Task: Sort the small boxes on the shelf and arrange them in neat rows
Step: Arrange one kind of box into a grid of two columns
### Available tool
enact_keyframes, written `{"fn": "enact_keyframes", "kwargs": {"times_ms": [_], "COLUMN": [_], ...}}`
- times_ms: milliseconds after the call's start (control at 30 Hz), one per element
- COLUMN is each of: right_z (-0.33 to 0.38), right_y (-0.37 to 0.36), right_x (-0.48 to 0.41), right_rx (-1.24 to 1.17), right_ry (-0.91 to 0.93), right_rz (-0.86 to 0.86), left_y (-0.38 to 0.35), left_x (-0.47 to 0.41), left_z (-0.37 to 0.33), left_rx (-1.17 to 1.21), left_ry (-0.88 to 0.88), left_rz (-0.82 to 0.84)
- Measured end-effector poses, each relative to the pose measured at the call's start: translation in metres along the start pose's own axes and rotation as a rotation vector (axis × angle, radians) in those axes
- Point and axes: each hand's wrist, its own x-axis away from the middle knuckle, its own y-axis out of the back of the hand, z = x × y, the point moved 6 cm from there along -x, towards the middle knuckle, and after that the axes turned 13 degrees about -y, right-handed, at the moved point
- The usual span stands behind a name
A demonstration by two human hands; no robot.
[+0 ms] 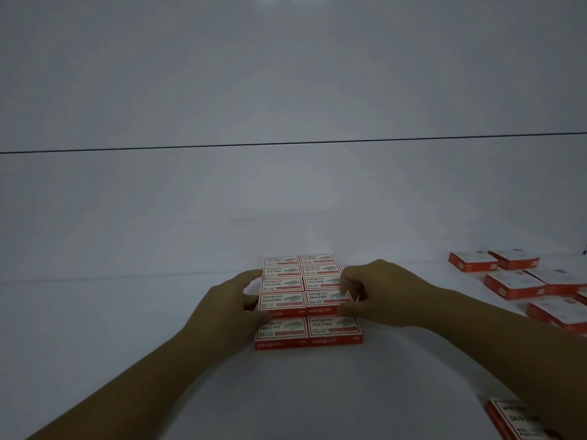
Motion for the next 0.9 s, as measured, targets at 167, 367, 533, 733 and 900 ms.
{"fn": "enact_keyframes", "kwargs": {"times_ms": [167,367,533,733,900], "right_z": [-0.004,-0.001,0.001,0.006,0.003], "right_y": [0.001,-0.003,-0.008,-0.007,-0.007], "right_x": [0.001,0.003,0.004,0.003,0.001], "right_rx": [-0.056,-0.114,-0.117,-0.053,-0.07], "right_ry": [-0.038,-0.094,-0.154,-0.165,-0.171], "right_rz": [0.001,0.031,0.037,-0.006,0.02], "left_y": [-0.003,-0.005,-0.012,-0.013,-0.014], "left_x": [-0.002,-0.002,-0.003,-0.005,-0.007], "left_z": [0.001,0.004,0.006,0.004,0.006], "left_rx": [-0.014,0.02,0.064,0.026,0.038], "left_ry": [0.007,0.041,0.039,0.01,-0.025], "left_rz": [-0.009,-0.006,0.037,0.066,0.068]}}
